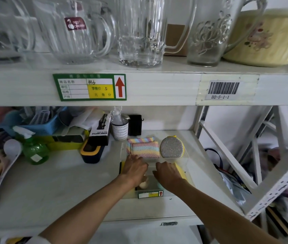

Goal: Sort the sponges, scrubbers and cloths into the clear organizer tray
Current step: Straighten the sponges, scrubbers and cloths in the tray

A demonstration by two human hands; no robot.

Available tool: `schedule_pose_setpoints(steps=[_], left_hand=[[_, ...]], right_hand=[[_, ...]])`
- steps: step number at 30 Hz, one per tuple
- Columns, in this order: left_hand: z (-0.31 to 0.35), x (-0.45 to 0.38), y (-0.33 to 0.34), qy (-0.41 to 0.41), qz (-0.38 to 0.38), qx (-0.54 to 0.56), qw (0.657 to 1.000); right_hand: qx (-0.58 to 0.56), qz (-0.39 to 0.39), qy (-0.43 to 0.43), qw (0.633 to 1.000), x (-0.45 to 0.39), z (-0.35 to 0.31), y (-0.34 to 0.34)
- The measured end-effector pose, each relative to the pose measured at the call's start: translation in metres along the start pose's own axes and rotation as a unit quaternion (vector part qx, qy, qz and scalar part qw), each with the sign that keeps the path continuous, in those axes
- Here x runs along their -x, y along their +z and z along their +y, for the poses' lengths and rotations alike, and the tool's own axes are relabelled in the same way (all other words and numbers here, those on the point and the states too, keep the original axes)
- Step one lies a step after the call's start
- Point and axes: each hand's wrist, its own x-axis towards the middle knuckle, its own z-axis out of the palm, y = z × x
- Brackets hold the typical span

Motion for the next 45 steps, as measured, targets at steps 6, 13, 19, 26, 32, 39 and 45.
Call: schedule_pose_setpoints(steps=[6, 13, 19, 26, 32, 39, 45], left_hand=[[0.008, -0.002, -0.013, 0.004, 0.089, 0.081, 0.993], [0.055, -0.025, -0.026, -0.026, 0.052, 0.385, 0.921], [0.082, -0.038, -0.024, -0.026, -0.012, 0.399, 0.917], [0.083, -0.036, -0.029, -0.039, 0.023, 0.424, 0.904], [0.082, -0.03, -0.029, -0.037, 0.035, 0.434, 0.899], [0.074, -0.025, -0.032, -0.034, 0.034, 0.444, 0.895], [0.072, -0.025, -0.031, -0.047, 0.022, 0.441, 0.896]], right_hand=[[-0.07, 0.104, 0.024, 0.992, 0.002, 0.02, -0.012], [-0.071, 0.048, 0.16, 0.983, 0.013, 0.067, -0.012], [-0.118, -0.045, 0.173, 0.977, 0.023, 0.079, 0.004], [-0.137, -0.029, 0.175, 0.974, 0.021, 0.08, 0.004], [-0.138, -0.033, 0.187, 0.972, 0.016, 0.082, 0.005], [-0.119, 0.009, 0.212, 0.97, 0.016, 0.081, -0.001], [-0.144, -0.004, 0.229, 0.963, 0.015, 0.082, 0.001]])
